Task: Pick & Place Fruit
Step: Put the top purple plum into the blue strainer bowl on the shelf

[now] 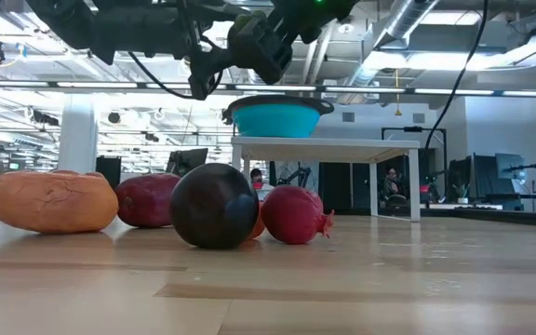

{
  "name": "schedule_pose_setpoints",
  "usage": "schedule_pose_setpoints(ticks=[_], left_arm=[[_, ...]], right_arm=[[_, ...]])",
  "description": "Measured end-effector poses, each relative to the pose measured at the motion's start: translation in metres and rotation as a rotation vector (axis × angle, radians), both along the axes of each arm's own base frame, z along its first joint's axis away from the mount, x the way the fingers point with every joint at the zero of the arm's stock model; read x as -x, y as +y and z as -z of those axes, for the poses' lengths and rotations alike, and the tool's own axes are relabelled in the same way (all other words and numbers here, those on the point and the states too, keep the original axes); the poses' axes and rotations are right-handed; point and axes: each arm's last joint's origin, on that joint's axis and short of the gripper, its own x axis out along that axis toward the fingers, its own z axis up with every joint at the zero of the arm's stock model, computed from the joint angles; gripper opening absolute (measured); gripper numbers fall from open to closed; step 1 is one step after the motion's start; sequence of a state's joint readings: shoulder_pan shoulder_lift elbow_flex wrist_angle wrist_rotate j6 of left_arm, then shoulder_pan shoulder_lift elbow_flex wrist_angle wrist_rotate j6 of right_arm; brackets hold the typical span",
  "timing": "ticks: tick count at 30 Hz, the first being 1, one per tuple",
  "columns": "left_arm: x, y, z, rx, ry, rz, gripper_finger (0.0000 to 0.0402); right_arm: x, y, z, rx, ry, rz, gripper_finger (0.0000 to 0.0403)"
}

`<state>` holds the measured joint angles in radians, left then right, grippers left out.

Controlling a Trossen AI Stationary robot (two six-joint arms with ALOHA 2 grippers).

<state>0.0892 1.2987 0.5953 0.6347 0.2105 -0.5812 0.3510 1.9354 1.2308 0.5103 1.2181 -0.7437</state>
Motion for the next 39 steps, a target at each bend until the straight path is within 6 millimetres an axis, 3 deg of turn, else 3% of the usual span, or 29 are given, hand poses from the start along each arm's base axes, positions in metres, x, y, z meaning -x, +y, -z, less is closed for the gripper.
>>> schedule_pose_setpoints(ticks=[8,13,19,24,29,35,39], left_arm=[[0.0,0.0,0.0,-0.034,-0.004,0.01,0.0244],[0.001,0.002,0.0,-0.13,-0.018,0.033,0.0283],[0.003,0.006,-0.004,-0.315,-0.063,0.061,0.0323],[0.004,-0.003,-0.003,-0.522,-0.069,0.105,0.0325],[0.005,-0.021,0.012,-0.661,0.076,0.112,0.031],[0.016,-0.038,0.037,-0.754,0.38,0.063,0.0301],[0.02,-0.043,0.043,-0.699,0.464,0.044,0.0302]], right_arm=[[0.0,0.002,0.001,-0.036,-0.022,-0.044,0.0233],[0.0,0.005,0.009,-0.129,-0.029,-0.117,0.0235],[0.007,0.003,0.032,-0.405,0.072,-0.168,0.0243],[0.007,-0.02,0.024,-0.779,0.174,-0.125,0.0243],[0.0,-0.055,0.032,-1.175,0.23,-0.055,0.0244],[0.003,-0.079,0.056,-1.214,0.219,0.045,0.0244],[0.001,-0.084,0.063,-1.227,0.179,0.041,0.0245]])
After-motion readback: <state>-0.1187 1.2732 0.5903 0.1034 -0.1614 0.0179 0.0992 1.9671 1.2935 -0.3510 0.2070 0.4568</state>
